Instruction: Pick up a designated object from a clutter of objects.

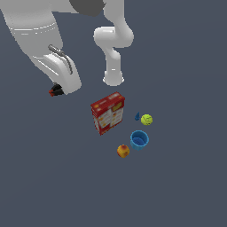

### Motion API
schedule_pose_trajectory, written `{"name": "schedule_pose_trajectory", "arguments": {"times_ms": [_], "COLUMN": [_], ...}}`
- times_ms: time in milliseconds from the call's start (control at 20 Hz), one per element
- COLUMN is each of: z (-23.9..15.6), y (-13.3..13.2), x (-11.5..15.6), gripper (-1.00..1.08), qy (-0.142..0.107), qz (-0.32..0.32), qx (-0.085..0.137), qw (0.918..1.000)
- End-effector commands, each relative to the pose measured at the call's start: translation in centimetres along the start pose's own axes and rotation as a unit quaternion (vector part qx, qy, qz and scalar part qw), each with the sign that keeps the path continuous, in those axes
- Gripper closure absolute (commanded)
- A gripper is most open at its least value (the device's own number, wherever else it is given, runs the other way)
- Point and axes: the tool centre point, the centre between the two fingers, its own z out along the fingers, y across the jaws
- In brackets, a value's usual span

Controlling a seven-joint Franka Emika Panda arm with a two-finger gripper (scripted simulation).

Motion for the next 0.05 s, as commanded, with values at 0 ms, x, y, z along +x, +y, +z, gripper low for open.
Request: {"name": "schedule_pose_trajectory", "arguments": {"times_ms": [0], "z": [-0.25], "y": [-0.03], "x": [-0.04], "gripper": [1.08], "qy": [0.000], "qz": [0.000], "qx": [0.000], "qw": [1.0000]}}
